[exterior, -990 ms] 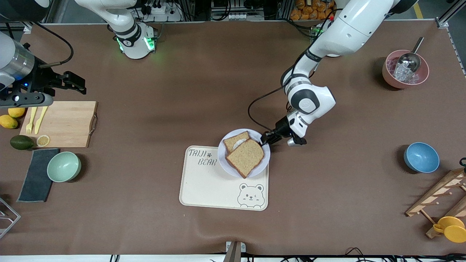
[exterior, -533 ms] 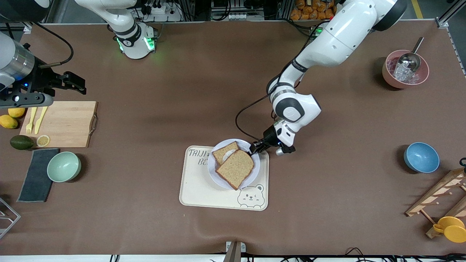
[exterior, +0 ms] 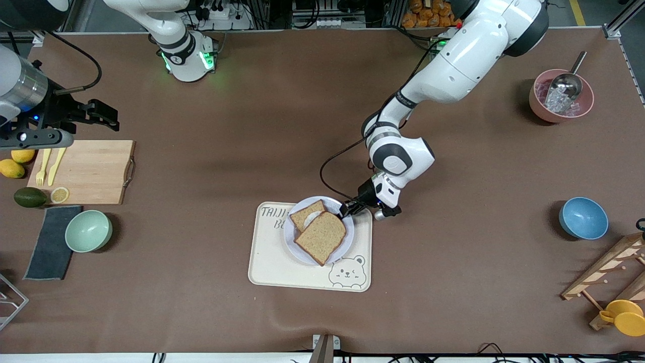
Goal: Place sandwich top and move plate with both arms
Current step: 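Slide the plate with the left gripper onto the white bear tray, then open the left gripper and lift it away from the plate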
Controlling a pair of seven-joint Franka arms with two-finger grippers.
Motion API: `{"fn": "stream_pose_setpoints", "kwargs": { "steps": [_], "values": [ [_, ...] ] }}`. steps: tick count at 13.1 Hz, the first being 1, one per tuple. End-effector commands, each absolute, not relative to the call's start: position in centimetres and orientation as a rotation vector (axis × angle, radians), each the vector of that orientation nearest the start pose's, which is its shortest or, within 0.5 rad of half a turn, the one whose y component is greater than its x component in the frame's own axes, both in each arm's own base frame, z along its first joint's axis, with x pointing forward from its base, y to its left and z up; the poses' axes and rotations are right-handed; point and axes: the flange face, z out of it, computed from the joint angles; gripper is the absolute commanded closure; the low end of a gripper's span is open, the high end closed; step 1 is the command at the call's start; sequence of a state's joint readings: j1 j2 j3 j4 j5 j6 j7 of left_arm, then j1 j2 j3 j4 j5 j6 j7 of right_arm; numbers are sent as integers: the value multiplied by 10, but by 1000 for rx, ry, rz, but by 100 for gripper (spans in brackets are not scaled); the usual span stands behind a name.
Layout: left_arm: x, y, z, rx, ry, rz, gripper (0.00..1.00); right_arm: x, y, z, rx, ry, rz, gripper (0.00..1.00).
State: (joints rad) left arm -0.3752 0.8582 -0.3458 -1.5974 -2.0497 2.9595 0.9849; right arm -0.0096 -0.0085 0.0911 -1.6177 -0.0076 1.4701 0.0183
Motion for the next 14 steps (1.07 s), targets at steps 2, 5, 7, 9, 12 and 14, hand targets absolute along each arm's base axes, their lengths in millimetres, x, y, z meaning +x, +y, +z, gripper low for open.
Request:
{"fn": "stream_pose_setpoints", "kwargs": {
  "steps": [2, 5, 7, 9, 12, 14],
  "values": [
    [558, -365, 145, 2190, 601, 347, 0, 541, 42, 601, -3168, -69, 233, 0],
    [564, -349, 170, 2251, 645, 435, 0, 540, 41, 600, -3168, -66, 245, 0],
    [565, -346, 177, 2259, 654, 452, 0, 540, 41, 598, -3168, -66, 253, 0],
    [564, -342, 190, 2281, 674, 483, 0, 539, 41, 598, -3167, -66, 262, 0],
    [564, -337, 206, 2307, 678, 529, 0, 541, 41, 595, -3166, -69, 270, 0],
    [562, -330, 223, 2325, 662, 566, 0, 540, 41, 594, -3166, -69, 272, 0]
  ]
}}
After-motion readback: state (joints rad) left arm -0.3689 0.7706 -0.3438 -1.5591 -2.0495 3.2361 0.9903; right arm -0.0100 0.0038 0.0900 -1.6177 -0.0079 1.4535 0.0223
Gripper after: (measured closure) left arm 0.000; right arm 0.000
